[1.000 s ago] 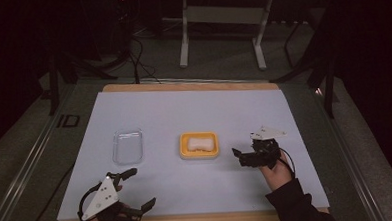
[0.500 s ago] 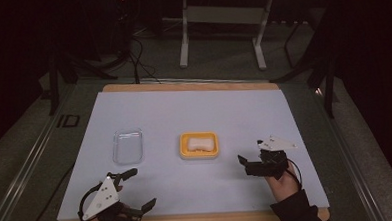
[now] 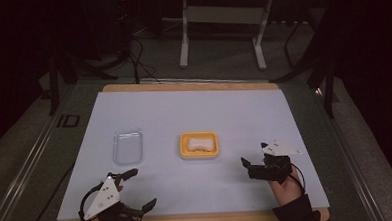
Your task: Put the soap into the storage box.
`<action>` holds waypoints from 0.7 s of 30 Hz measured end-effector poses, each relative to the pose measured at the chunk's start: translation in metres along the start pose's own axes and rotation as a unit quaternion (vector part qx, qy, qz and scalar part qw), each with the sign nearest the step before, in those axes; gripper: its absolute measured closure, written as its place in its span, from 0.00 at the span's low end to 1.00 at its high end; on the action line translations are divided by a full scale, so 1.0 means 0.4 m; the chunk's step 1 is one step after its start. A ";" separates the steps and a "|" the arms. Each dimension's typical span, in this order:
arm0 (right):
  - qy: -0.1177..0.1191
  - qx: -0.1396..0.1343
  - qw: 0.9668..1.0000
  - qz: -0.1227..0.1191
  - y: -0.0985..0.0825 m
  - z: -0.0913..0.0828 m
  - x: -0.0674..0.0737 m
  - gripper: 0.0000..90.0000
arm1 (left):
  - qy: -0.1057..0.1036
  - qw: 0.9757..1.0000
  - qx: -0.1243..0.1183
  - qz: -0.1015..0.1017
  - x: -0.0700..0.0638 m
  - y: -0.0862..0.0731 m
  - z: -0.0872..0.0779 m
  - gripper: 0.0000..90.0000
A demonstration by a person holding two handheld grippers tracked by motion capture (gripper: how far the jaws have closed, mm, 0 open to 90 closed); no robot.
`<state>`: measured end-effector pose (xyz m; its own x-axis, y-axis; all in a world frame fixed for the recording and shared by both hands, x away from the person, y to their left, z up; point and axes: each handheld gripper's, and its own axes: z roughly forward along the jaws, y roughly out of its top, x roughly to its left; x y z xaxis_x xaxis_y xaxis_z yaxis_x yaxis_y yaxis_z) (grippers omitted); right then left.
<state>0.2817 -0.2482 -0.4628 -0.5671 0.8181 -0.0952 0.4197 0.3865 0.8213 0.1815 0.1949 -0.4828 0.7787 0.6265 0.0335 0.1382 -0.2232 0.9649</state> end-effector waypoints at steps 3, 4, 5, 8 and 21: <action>-0.003 -0.001 1.000 0.002 -0.001 0.000 -0.005 0.15 | 0.002 1.000 0.002 -0.003 0.001 -0.001 0.001 0.01; -0.005 -0.002 1.000 0.004 -0.002 -0.001 -0.007 0.16 | 0.002 1.000 0.001 -0.003 0.002 -0.001 0.001 0.01; -0.005 -0.003 1.000 0.005 -0.002 -0.002 -0.008 0.16 | -0.001 1.000 0.000 -0.005 0.002 -0.001 0.001 0.01; -0.006 -0.002 1.000 0.003 -0.003 0.000 -0.011 0.16 | -0.003 1.000 0.000 -0.004 0.000 0.000 0.002 0.01; 0.000 -0.004 1.000 0.004 -0.004 0.003 -0.011 0.16 | -0.005 1.000 0.002 -0.003 0.000 0.000 0.003 0.01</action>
<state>0.2843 -0.2517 -0.4643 -0.5633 0.8215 -0.0888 0.4189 0.3766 0.8263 0.1821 0.1939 -0.4833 0.7836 0.6208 0.0253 0.1451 -0.2225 0.9641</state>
